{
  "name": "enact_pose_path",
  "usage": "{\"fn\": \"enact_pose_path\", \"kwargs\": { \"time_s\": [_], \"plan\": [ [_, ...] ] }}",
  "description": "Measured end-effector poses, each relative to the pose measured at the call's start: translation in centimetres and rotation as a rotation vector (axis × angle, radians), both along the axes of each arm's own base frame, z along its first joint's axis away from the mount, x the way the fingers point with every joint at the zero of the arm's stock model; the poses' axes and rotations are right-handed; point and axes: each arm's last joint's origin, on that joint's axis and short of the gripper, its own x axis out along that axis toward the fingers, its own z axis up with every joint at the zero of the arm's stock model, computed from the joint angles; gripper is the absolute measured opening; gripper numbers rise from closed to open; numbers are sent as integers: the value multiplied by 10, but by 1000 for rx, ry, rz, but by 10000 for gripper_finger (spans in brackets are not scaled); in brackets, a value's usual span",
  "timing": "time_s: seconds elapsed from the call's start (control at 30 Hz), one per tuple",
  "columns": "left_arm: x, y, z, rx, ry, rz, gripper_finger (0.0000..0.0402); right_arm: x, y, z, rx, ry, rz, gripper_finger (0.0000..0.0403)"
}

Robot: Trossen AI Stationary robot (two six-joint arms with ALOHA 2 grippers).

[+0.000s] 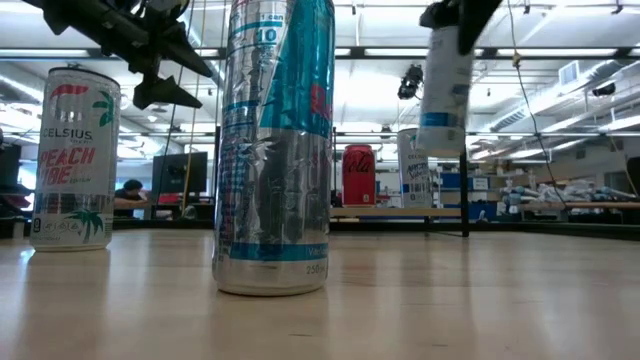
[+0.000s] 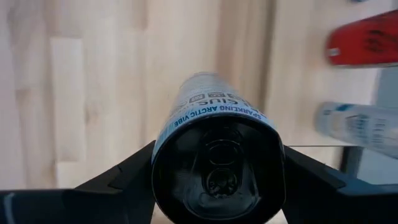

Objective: Place canned beverage on shelf
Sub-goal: Align the white and blue soda can with the white and blue soda can on the shelf

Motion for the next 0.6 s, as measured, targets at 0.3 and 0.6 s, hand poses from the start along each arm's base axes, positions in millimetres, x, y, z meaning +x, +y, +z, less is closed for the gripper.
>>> {"fn": "enact_pose_path", "kwargs": {
  "time_s": [0.3,0.6],
  "plan": [
    [0,0,0,1,0,-1,311,-8,-69,20,-42,-69,-80,269],
    [0,0,0,1,0,0,311,-17,-121,18,15,-125,-216,270]
  ]
}}
